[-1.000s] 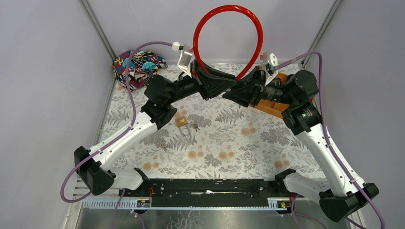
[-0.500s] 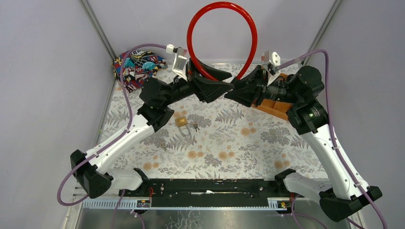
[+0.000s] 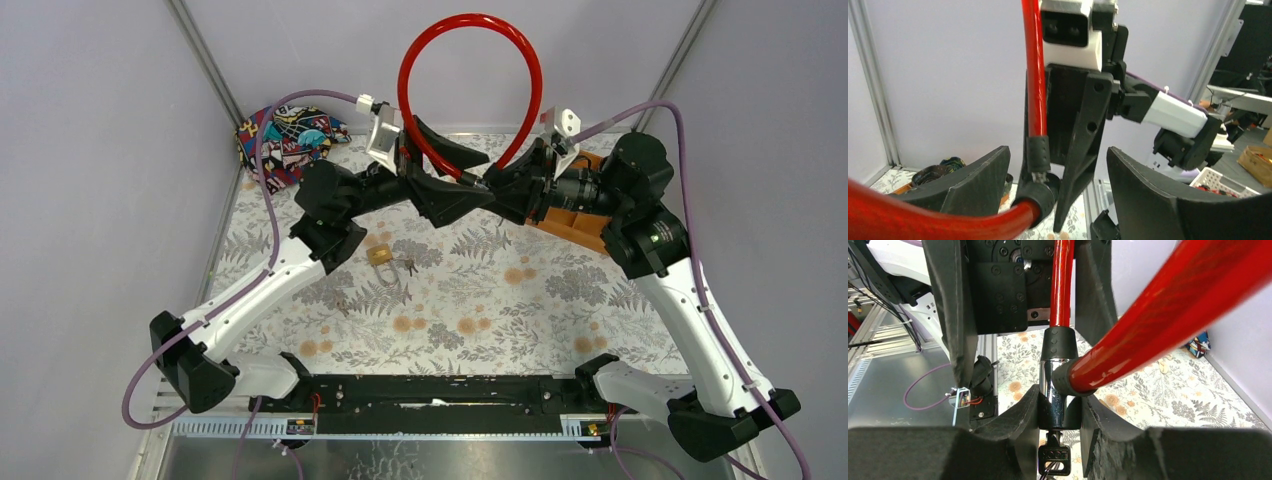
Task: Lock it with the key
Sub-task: Lock the lock, then place the key at the center of the board.
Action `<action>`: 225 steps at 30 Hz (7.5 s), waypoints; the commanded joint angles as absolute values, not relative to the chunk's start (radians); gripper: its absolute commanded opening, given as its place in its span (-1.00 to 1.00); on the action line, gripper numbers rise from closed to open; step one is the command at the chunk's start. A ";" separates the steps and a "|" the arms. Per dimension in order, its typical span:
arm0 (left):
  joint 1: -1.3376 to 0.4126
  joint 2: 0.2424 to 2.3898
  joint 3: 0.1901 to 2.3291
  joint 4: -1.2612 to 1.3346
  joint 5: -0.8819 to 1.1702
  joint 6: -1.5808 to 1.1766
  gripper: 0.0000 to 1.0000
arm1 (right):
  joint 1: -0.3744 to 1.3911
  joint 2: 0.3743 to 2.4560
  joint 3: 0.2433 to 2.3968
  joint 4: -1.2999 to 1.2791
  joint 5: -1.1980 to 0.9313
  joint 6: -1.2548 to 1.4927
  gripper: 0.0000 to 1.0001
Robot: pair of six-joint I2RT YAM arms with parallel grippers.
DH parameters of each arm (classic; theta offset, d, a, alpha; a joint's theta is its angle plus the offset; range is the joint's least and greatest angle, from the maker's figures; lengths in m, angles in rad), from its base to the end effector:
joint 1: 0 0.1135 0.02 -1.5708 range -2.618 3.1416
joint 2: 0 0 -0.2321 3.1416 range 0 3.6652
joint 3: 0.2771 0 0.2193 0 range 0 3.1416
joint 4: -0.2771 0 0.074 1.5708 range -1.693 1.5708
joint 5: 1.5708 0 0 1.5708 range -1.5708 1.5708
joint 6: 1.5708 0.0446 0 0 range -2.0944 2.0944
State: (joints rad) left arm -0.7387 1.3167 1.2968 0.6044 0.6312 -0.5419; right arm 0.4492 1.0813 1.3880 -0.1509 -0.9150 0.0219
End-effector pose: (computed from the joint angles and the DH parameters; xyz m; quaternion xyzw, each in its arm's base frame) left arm 0.1786 -0.1982 0.4546 0.3163 0.4210 -0.6181 0.5837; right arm 0.1592 0.1160 0.4549 -0.4517 0.4987 0.4383 0.5960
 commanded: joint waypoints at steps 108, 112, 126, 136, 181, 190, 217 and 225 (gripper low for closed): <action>-0.647 1.048 1.068 0.908 0.523 -0.490 -1.00 | 0.452 1.076 1.293 0.482 -0.824 1.157 0.26; -0.649 1.055 1.075 0.907 0.522 -0.492 -1.00 | 0.454 1.080 1.290 0.486 -0.834 1.168 0.22; -0.656 1.075 1.096 0.895 0.521 -0.491 -1.00 | 0.505 1.077 1.260 0.396 -0.862 1.073 -0.22; -0.670 1.087 1.112 0.872 0.509 -0.516 -1.00 | 0.506 1.089 1.274 0.383 -0.883 1.026 -1.00; -0.744 1.144 1.140 0.734 0.526 -0.615 -1.00 | 0.659 1.074 1.511 -0.267 -0.712 -0.543 -1.00; -0.625 1.102 1.166 0.816 0.603 -0.470 -1.00 | 0.641 1.018 1.510 -0.432 -0.635 -0.567 -1.00; -0.570 0.990 0.931 0.397 0.680 -0.278 -1.00 | 0.443 1.015 1.181 -0.298 -0.622 0.180 -1.00; -0.590 0.949 0.700 0.229 0.674 -0.294 -1.00 | 0.558 1.104 0.654 -0.082 -0.582 0.610 -1.00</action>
